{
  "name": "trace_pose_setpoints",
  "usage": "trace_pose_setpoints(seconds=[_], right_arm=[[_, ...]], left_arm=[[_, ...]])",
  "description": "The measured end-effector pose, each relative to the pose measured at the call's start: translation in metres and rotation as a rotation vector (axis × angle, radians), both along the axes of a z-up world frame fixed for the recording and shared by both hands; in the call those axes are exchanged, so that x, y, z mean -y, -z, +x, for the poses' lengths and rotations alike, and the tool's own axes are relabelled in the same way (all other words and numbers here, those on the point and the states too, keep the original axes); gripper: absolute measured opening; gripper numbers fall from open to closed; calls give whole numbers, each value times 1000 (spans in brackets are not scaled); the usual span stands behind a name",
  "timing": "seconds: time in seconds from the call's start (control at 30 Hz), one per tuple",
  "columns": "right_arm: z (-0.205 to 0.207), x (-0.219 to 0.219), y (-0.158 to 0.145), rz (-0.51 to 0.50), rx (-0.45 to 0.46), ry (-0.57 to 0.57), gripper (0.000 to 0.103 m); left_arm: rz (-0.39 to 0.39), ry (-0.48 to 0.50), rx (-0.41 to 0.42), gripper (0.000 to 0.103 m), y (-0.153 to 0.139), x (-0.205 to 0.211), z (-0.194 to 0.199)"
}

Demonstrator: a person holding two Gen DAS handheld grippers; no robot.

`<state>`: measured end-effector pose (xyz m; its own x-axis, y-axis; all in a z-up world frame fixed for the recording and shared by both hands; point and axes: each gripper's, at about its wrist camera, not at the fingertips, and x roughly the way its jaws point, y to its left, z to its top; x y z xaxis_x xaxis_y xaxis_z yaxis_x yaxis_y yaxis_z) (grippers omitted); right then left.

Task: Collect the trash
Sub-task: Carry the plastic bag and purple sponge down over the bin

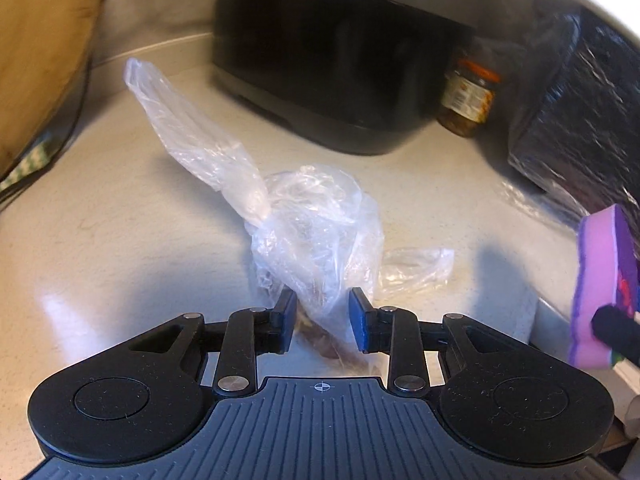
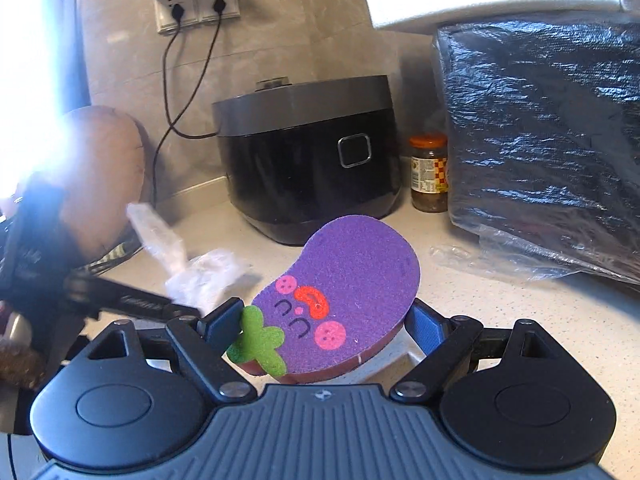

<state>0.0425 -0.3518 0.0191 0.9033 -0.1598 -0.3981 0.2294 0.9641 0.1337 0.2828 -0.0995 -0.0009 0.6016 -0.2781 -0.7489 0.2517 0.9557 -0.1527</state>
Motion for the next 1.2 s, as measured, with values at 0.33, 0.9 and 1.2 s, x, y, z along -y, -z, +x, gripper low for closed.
trace_pose_setpoints(seconds=[0.33, 0.9, 1.2], right_arm=[[-5, -3, 16, -14, 11, -33, 87], [-33, 6, 22, 41, 12, 30, 87], [-103, 3, 10, 22, 41, 82, 87]], left_arm=[[340, 82, 127, 38, 13, 60, -6], [-4, 20, 119, 18, 0, 29, 3], [-207, 244, 278, 18, -43, 10, -130]])
